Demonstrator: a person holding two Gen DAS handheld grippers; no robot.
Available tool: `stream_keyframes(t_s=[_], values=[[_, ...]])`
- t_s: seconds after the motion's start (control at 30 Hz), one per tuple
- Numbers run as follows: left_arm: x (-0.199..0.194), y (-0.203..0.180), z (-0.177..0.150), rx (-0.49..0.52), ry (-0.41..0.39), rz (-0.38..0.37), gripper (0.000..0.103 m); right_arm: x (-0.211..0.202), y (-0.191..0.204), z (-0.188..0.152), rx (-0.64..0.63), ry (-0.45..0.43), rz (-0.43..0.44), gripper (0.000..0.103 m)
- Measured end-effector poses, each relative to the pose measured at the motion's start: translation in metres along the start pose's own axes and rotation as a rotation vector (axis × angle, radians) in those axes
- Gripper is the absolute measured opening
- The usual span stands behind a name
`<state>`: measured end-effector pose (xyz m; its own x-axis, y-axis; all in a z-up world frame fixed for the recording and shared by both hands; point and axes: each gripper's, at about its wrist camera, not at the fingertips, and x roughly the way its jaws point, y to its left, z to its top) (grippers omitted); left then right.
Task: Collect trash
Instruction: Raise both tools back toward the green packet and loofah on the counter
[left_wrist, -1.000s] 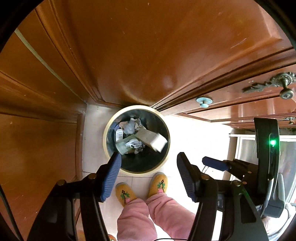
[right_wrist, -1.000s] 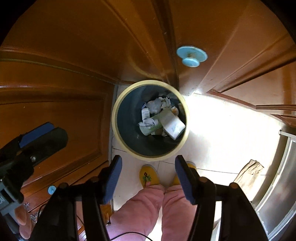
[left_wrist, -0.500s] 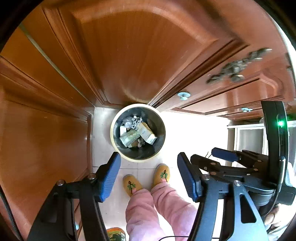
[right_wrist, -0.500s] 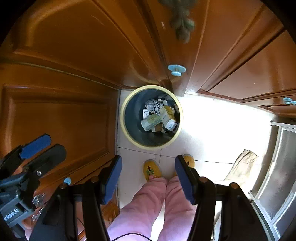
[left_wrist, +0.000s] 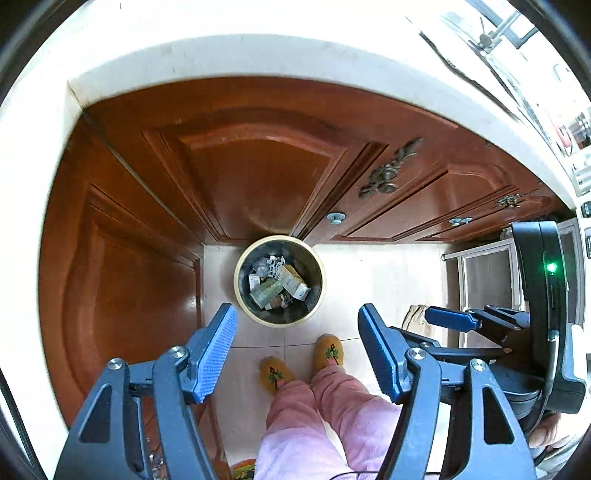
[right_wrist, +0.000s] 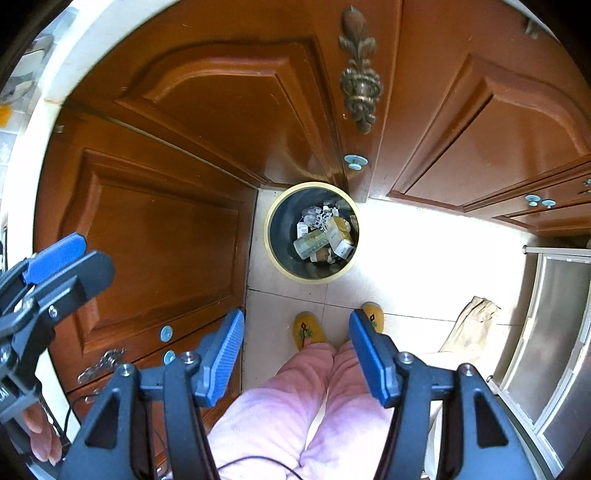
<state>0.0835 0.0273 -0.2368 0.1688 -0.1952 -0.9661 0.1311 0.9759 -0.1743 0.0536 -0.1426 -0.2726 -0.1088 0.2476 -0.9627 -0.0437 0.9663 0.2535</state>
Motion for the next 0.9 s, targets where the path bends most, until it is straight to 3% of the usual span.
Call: stream_keyframes(t_s=[0.43,0.9], values=[[-0.067,-0.01,0.008,0.065,-0.072,0.058,0.066,-0.063,0.013,-0.02,-0.033,-0.111,-0.028,0.06],[-0.179,-0.032,0.078,0.112,-0.323,0.079,0.066,-0.172,0.032,-0.024,-0.035,-0.365,-0.052,0.06]])
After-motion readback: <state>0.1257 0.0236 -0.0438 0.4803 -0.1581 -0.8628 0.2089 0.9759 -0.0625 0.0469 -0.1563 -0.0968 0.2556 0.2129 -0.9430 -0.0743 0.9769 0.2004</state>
